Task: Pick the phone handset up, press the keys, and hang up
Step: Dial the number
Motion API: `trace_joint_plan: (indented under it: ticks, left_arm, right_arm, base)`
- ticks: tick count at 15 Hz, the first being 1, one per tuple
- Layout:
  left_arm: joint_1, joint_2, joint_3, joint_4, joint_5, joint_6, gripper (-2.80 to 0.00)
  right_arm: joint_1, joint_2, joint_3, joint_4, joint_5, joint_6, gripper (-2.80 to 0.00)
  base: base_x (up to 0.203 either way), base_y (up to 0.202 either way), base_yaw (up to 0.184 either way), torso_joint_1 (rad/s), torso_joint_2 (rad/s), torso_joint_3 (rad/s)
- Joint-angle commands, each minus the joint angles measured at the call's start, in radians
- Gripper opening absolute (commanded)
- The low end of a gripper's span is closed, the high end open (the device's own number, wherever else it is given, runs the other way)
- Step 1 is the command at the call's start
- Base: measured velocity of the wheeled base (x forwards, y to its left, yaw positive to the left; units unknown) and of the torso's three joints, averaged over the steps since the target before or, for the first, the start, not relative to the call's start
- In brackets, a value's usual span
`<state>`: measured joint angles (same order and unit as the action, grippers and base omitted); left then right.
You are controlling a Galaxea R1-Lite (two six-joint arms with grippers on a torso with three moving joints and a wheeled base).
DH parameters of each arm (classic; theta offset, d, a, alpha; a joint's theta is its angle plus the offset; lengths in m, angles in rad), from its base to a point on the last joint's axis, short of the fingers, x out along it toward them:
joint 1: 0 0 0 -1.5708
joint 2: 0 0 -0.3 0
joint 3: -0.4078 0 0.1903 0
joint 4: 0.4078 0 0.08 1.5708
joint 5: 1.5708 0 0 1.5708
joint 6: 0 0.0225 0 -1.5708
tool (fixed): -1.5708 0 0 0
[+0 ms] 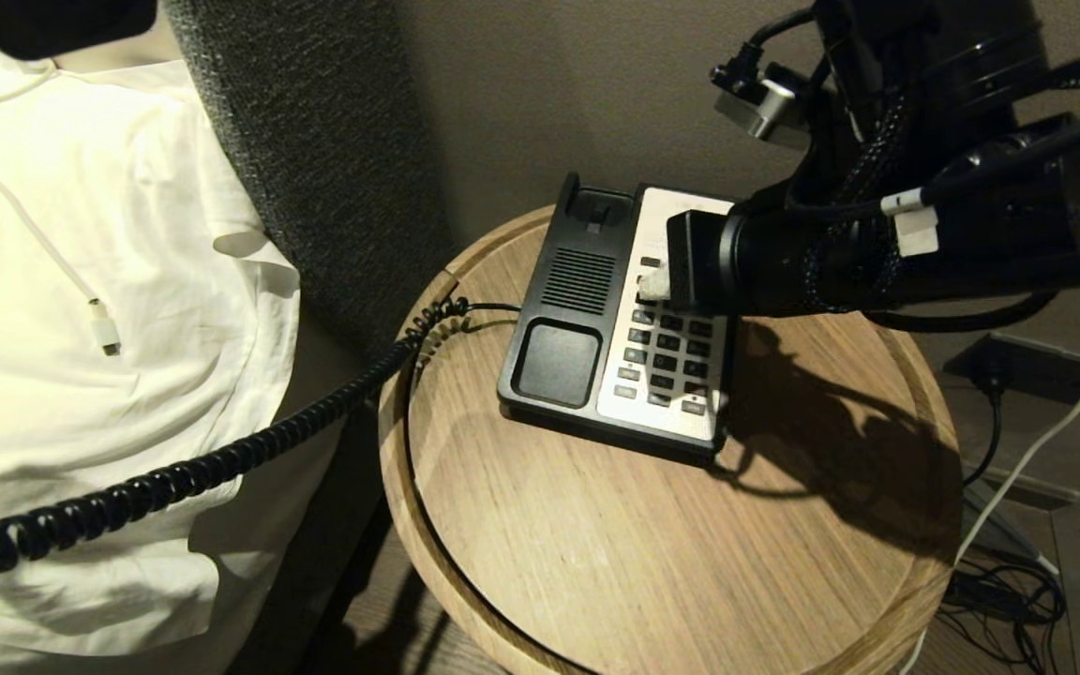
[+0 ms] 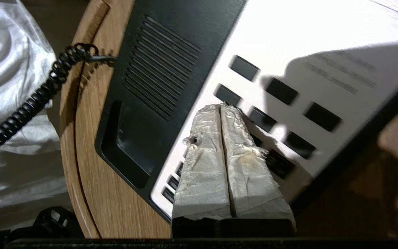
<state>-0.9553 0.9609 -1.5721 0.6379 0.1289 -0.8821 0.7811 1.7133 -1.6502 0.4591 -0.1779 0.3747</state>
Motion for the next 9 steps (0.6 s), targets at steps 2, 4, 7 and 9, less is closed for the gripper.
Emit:
trace_joint_plan:
  ticks: [2,4,7,9]
  left_arm:
    - [0.004,-0.002,0.001,0.003,-0.003,-0.006,-2.8]
    - [0.004,-0.002,0.001,0.003,-0.003,-0.006,-2.8]
    - [0.004,-0.004,0.003,0.005,-0.003,-0.006,-2.8]
    - [0.004,-0.002,0.001,0.005,-0.003,-0.006,-2.8]
  right_arm:
    - [0.001,-0.053,-0.005,0.016,0.004,0.006,-2.8]
    - [0.001,-0.07,0.007,0.028,0.005,0.006,-2.8]
    - [0.001,-0.08,0.013,0.051,0.009,0.009,-2.8]
    - [0.003,-0.078,0.015,0.082,0.008,0.011,-2.8]
  base:
    - [0.0,0.0,0.0,0.0,0.0,0.0]
    - [0.0,0.0,0.0,0.0,0.0,0.0]
    - [0.0,0.0,0.0,0.0,0.0,0.0]
    - [0.0,0.0,0.0,0.0,0.0,0.0]
